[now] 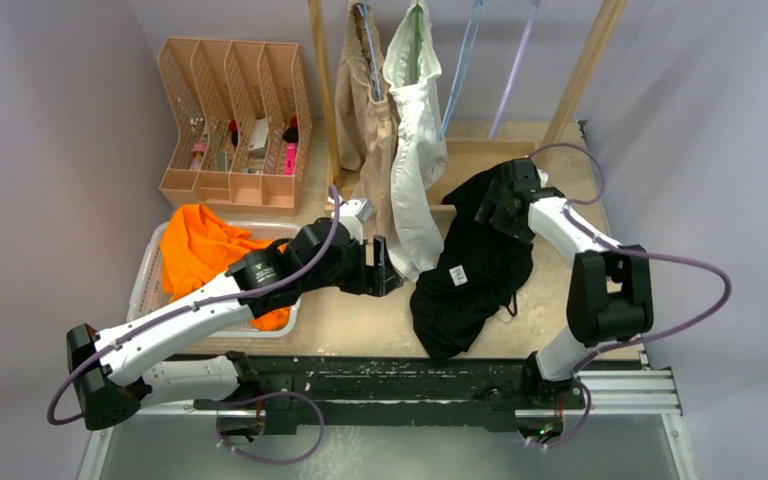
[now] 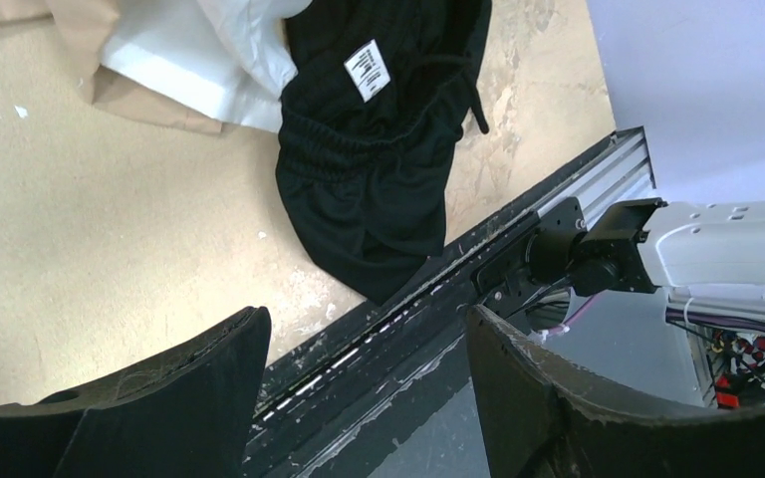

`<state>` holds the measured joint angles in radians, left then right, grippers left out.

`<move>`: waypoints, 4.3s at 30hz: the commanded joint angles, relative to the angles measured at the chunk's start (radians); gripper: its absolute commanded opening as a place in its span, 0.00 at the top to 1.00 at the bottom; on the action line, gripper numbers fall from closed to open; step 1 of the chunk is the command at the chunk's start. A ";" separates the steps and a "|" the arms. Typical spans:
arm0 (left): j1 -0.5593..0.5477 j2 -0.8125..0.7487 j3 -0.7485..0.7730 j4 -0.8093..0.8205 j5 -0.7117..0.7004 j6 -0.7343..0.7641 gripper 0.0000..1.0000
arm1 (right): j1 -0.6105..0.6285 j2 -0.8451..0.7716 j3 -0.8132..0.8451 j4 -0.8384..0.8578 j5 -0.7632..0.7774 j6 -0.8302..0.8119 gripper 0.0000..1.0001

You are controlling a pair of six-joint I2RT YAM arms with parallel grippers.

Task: Remove the shorts from the hanger
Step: Adjust the shorts at the center of the board, then pick up the shorts at the center of the board.

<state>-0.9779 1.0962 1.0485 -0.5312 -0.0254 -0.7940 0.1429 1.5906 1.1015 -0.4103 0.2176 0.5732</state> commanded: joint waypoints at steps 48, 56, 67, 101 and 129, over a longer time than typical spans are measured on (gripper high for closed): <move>-0.137 0.090 0.046 0.096 -0.109 -0.036 0.27 | 0.038 -0.765 -0.441 -0.149 -0.294 0.118 0.30; -0.178 0.154 0.042 0.153 -0.124 -0.040 0.25 | 0.044 -0.700 -0.412 -0.199 -0.240 0.186 0.01; -0.285 0.503 0.271 0.227 -0.223 0.286 0.15 | 0.043 -0.839 -0.329 -0.361 0.089 0.417 0.00; -0.283 0.938 0.339 0.338 -0.163 0.278 1.00 | -0.250 -0.920 -0.527 -0.230 -0.270 0.423 0.00; -0.397 0.034 0.189 -0.195 -0.767 -0.040 1.00 | -0.250 -0.886 -0.460 -0.183 -0.350 0.294 0.00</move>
<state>-1.3724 1.2297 1.2022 -0.6079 -0.5552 -0.7227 -0.1101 0.7181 0.6113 -0.6140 -0.1078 0.8738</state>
